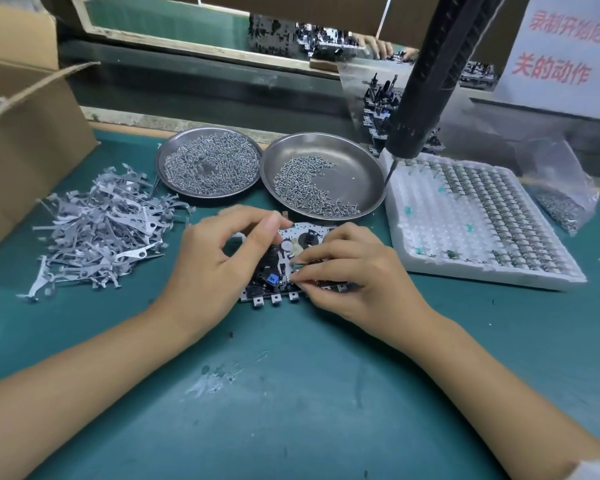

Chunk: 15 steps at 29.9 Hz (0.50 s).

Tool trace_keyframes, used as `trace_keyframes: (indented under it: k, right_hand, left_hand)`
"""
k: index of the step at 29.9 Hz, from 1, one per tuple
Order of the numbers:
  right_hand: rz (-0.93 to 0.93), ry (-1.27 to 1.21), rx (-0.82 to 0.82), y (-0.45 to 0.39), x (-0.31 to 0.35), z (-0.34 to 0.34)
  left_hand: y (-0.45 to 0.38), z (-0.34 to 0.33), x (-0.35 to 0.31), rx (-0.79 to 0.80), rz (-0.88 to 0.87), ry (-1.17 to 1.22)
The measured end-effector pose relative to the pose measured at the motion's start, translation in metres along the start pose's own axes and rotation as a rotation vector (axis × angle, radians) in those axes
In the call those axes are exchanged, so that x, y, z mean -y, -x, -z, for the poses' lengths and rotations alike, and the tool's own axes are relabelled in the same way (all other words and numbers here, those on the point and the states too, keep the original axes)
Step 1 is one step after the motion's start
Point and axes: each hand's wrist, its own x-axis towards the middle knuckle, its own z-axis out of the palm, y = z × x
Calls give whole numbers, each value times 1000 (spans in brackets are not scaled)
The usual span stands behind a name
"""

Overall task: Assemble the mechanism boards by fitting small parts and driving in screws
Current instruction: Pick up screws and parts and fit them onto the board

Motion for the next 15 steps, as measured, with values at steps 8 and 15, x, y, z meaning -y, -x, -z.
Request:
trace_keyframes:
  k: [8,15]
  right_hand:
    - [-38,-130,80,0,-3,4]
    - [-185,-279,65,-1,-1,5]
  left_hand:
    - [7,-1,0,274,-248,-444]
    - [9,-3,2,258,-196,-413]
